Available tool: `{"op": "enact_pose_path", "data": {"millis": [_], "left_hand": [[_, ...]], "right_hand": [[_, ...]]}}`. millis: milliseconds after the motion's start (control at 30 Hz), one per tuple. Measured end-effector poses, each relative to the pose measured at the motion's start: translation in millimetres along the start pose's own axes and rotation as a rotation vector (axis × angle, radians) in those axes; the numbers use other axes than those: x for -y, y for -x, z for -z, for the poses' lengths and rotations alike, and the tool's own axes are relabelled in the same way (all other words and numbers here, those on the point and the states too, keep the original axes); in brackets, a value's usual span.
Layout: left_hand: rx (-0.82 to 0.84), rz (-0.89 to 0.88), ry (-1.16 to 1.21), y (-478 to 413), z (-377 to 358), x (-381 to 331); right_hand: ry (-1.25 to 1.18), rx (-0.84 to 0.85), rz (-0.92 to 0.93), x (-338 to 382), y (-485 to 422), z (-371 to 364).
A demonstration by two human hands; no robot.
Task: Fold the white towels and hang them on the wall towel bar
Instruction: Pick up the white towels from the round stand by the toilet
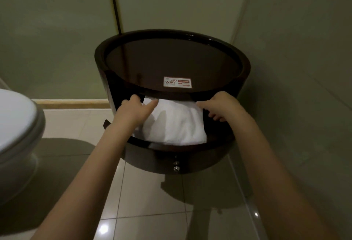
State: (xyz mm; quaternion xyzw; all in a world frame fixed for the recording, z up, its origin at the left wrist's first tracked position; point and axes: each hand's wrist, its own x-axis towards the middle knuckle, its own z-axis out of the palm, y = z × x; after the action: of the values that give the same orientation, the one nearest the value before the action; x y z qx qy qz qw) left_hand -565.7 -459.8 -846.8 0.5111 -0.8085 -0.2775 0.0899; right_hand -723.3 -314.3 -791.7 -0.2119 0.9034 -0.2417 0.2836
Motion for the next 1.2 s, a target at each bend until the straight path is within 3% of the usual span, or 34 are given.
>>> {"op": "enact_pose_path", "data": {"millis": [167, 333, 700, 1000, 1200], "left_hand": [[0.269, 0.126, 0.095, -12, -6, -6], [0.326, 0.177, 0.207, -12, -12, -7], [0.405, 0.347, 0.295, -21, -7, -4], [0.355, 0.309, 0.388, -20, -20, 0], [0.421, 0.29, 0.551, -12, -10, 2]], "right_hand": [[-0.032, 0.196, -0.167, -22, -36, -24], [-0.172, 0.388, -0.193, -36, -54, -46], [-0.264, 0.452, -0.211, -39, -70, -59], [-0.3, 0.516, -0.203, -42, -75, -63], [-0.439, 0.552, -0.207, -39, -64, -54]]}}
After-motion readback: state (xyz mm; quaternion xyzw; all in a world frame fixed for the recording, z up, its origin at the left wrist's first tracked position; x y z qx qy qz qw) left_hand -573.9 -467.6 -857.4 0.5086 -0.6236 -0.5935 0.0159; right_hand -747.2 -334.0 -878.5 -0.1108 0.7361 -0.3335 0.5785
